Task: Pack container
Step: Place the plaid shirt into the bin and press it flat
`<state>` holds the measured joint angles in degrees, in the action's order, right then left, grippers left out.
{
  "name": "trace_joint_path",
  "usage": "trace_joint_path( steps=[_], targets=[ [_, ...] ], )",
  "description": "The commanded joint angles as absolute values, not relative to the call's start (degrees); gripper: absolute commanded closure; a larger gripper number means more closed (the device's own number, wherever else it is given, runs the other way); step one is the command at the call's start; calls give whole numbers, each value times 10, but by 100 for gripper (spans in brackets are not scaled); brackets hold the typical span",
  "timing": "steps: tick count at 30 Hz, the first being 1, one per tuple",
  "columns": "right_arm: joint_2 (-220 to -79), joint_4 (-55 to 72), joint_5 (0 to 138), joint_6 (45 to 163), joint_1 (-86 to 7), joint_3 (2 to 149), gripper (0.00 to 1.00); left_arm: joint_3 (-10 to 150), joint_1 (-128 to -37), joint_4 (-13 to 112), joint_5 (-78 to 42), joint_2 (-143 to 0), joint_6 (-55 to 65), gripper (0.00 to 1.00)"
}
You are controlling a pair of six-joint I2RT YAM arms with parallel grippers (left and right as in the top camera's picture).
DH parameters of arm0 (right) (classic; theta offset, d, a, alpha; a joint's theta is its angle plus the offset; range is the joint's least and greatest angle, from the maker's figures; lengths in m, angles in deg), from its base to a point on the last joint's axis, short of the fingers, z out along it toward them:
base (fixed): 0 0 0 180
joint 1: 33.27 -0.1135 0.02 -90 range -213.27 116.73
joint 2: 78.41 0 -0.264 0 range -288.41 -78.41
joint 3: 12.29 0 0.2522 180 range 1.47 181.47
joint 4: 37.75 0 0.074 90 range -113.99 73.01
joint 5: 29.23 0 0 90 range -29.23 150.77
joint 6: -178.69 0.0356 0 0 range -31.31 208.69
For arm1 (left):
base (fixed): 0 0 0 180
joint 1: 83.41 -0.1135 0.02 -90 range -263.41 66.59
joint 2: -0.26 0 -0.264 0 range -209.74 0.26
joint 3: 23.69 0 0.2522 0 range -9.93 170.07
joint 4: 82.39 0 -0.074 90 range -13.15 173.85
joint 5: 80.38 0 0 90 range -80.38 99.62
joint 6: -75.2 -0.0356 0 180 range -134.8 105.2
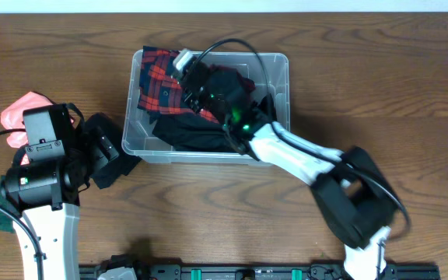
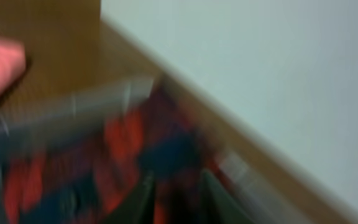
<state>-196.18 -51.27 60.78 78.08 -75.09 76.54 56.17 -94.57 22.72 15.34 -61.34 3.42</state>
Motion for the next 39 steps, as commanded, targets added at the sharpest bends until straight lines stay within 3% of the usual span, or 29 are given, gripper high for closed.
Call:
trace_joint_path(
  steps=[1,6,11,16,19,26,32,39],
  targets=[
    [-2044,-514,630,851,-747,785,69,570,-948,226,146,-611,40,2],
    [-2085,-463,668,861,-747,786,65,570,-948,226,146,-611,40,2],
    [-2025,-436,665,846,-742,786,62,570,-948,226,146,-611,40,2],
    [-1903,-372,628,839,-725,786,45,570,-948,225,146,-611,40,2],
    [-1835,-284,587,839,-712,786,41,570,-948,224,146,-611,40,2],
    [-1766,26,575,841,-672,786,67,570,-948,224,146,-611,40,2],
    [-1775,190,560,900,-631,777,72,570,-948,224,146,-611,40,2],
    [-1775,258,506,941,-602,775,76,570,-948,224,146,-611,40,2]
  ],
)
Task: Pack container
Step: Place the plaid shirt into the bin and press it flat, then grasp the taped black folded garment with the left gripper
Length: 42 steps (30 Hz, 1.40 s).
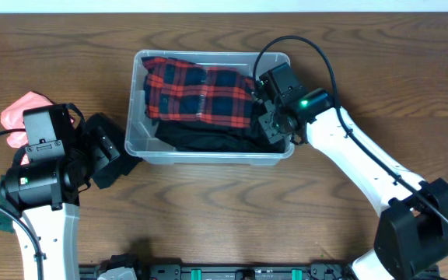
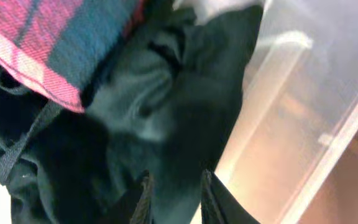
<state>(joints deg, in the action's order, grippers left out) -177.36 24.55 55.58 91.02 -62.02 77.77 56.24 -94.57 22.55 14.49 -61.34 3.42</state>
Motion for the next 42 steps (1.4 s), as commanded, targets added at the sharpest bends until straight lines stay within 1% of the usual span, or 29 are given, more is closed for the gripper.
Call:
trace_joint_path(
  steps=[1,5,10,12,13,14,16,17,19,21,25,28,32,38,42],
  targets=[
    [-1775,259,507,940,-598,775,76,570,-948,224,146,-611,40,2],
    [-1775,244,512,915,-595,775,75,570,-948,224,146,-611,40,2],
    [-1763,214,595,847,-615,784,74,570,-948,225,149,-611,39,2],
    [-1745,216,602,836,-624,800,71,570,-948,228,157,-611,40,2],
    [-1723,215,602,829,-628,815,66,570,-948,233,166,-611,39,2],
    [-1711,214,601,828,-628,822,58,570,-948,235,170,-612,39,2],
    [-1674,209,584,828,-619,839,38,570,-957,244,178,-618,40,2],
    [-1657,207,578,828,-612,844,30,570,-966,249,178,-624,40,2],
    [-1625,202,576,828,-590,847,18,570,-994,258,178,-647,41,2],
    [-1602,208,576,829,-559,847,12,570,-1030,258,177,-682,54,2],
    [-1580,244,578,840,-500,847,9,569,-1095,261,141,-768,59,2],
    [-1577,267,578,839,-462,847,7,569,-1126,282,104,-840,46,2],
    [-1577,277,578,840,-433,847,5,569,-1132,321,26,-924,-6,2],
    [-1577,277,578,839,-427,847,4,569,-1132,374,-113,-1030,-77,2],
    [-1577,277,578,839,-427,847,5,569,-1132,380,-118,-1076,-74,2]
  ],
)
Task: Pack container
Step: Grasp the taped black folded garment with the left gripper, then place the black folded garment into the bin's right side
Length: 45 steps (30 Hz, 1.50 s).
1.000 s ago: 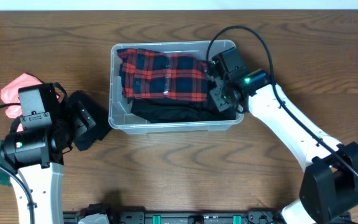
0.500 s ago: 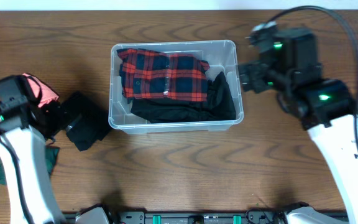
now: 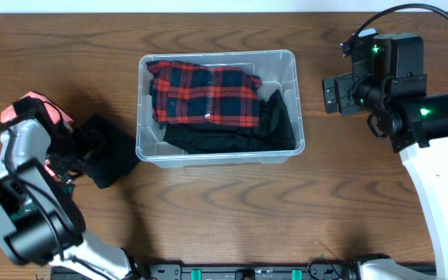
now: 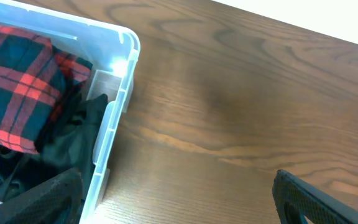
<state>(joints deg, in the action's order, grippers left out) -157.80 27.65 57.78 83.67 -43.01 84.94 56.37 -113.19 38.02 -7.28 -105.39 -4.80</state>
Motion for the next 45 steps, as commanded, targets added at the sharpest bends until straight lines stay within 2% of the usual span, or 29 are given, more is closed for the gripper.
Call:
trace_joint_path(
  steps=[1,3,5,6,8,9,11,12,21,24,30,35,38,45],
  targets=[
    [-1577,277,578,839,-427,847,5,569,-1132,380,-118,-1083,-73,0],
    [-1577,277,578,839,-427,847,5,569,-1132,381,-118,-1092,-73,6],
    [-1577,277,578,839,-427,847,5,569,-1132,382,-118,-1094,-73,19],
    [-1577,277,578,839,-427,847,6,570,-1132,381,-118,-1093,-73,31],
    [-1577,278,578,839,-427,847,6,570,-1132,378,-118,-1090,-73,62],
    [-1577,279,578,839,-427,847,6,570,-1132,377,-118,-1086,-73,73],
    [-1577,282,578,839,-427,847,6,570,-1132,372,-119,-1072,-73,90],
    [-1577,282,578,839,-427,847,6,570,-1132,369,-119,-1060,-73,94],
    [-1577,281,575,839,-426,847,5,590,-1096,371,-145,-820,-77,94],
    [-1577,281,553,846,-426,847,7,611,-1039,377,-144,-738,-78,94],
    [-1564,283,473,938,-398,847,5,616,-832,456,-143,-643,-92,94],
    [-1556,295,475,938,-377,847,5,616,-663,553,-141,-679,-71,94],
    [-1556,301,475,938,-377,847,5,616,-593,604,-137,-735,-48,94],
    [-1556,303,475,938,-377,847,4,616,-520,656,-138,-899,-29,94]
  ],
)
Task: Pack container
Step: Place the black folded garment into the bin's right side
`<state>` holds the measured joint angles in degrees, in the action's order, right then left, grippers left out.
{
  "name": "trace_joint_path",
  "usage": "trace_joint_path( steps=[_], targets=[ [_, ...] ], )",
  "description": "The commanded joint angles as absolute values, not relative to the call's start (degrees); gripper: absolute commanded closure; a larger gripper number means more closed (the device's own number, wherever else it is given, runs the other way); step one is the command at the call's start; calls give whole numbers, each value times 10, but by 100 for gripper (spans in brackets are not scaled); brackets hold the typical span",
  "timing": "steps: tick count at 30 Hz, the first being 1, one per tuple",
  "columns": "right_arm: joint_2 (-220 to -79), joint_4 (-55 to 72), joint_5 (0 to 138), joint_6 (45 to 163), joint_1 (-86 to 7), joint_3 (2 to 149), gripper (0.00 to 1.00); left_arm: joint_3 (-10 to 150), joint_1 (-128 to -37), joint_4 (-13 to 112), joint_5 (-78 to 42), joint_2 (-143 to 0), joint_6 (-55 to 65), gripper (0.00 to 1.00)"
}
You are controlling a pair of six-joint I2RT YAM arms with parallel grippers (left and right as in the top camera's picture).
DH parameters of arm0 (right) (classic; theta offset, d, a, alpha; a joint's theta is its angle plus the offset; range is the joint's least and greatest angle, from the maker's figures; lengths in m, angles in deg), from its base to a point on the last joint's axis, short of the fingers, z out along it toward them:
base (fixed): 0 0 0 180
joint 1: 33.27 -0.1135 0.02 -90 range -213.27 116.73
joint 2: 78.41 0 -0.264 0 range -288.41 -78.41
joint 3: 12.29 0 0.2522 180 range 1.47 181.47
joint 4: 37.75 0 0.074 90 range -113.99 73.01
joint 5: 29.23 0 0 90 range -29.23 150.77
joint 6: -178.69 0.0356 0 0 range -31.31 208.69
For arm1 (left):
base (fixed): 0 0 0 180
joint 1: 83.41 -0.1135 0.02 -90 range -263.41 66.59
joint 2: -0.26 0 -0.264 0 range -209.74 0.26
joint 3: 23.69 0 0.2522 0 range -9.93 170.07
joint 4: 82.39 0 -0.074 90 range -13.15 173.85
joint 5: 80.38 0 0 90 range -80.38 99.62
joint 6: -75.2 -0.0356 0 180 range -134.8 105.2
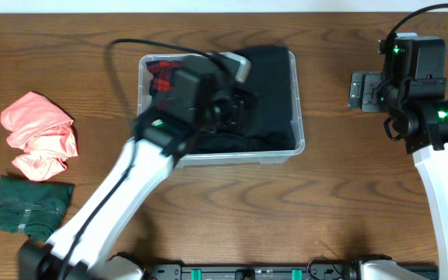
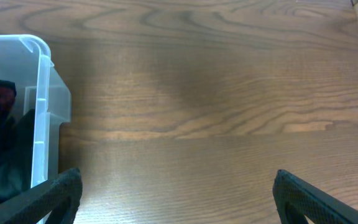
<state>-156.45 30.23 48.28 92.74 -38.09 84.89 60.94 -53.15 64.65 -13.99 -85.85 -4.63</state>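
The clear plastic container (image 1: 298,117) stands at the table's middle. A red plaid shirt (image 1: 160,76) and dark clothes lie in it. My left arm reaches over it from the front left. Its gripper (image 1: 239,87) is above the container's middle, shut on a black garment (image 1: 269,82). The garment spreads over the right half and laps the back rim. My right gripper (image 2: 179,202) hangs open over bare wood to the container's right (image 1: 362,89), with nothing between its fingers (image 2: 55,196). The container's corner (image 2: 39,93) shows at the left of the right wrist view.
A crumpled pink cloth (image 1: 37,132) lies at the table's left. A folded dark green cloth (image 1: 28,206) lies in front of it. Bare wooden tabletop (image 2: 197,93) stretches right of the container.
My left gripper was at the black garment on the table left of the container. It is now over the container with the garment, and the green cloth is uncovered. The right gripper shifted slightly right.
First my right gripper was in the container on the plaid shirt. Then the shirt lay spread and that gripper was at the dark clothes by the right wall. Later it hung open outside, while the left gripper was at the black garment, now over the container.
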Motion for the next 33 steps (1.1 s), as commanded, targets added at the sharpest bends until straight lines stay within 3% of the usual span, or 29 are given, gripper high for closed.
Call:
trace_joint_path(
  steps=[1,6,7,8,9,10,11,14,17,21,23,33],
  targets=[
    [-1556,303,475,937,-377,847,4,616,-515,659,-138,-921,-25,94],
    [-1556,303,475,937,-377,847,4,616,-505,663,-165,-1010,-5,94],
    [-1556,303,475,937,-377,847,4,616,-507,661,-168,-1023,-5,87],
    [-1556,304,475,937,-377,847,4,616,-511,656,-167,-1027,-5,55],
    [-1556,305,475,938,-377,847,4,616,-518,650,-167,-1028,-5,30],
    [-1556,305,475,937,-377,847,4,617,-526,643,-167,-1024,-5,12],
    [-1556,305,475,938,-377,847,4,621,-535,631,-167,-1018,-5,4],
    [-1556,302,502,926,-378,847,5,638,-572,587,-163,-979,-6,2],
    [-1556,273,684,837,-386,847,14,643,-618,550,-133,-899,-6,2],
    [-1560,238,766,793,-417,847,47,643,-670,512,-58,-800,-5,2],
    [-1569,228,766,791,-437,847,56,643,-698,487,-31,-757,-5,2],
    [-1742,200,764,783,-530,846,58,643,-858,336,63,-665,-5,2]
  ],
)
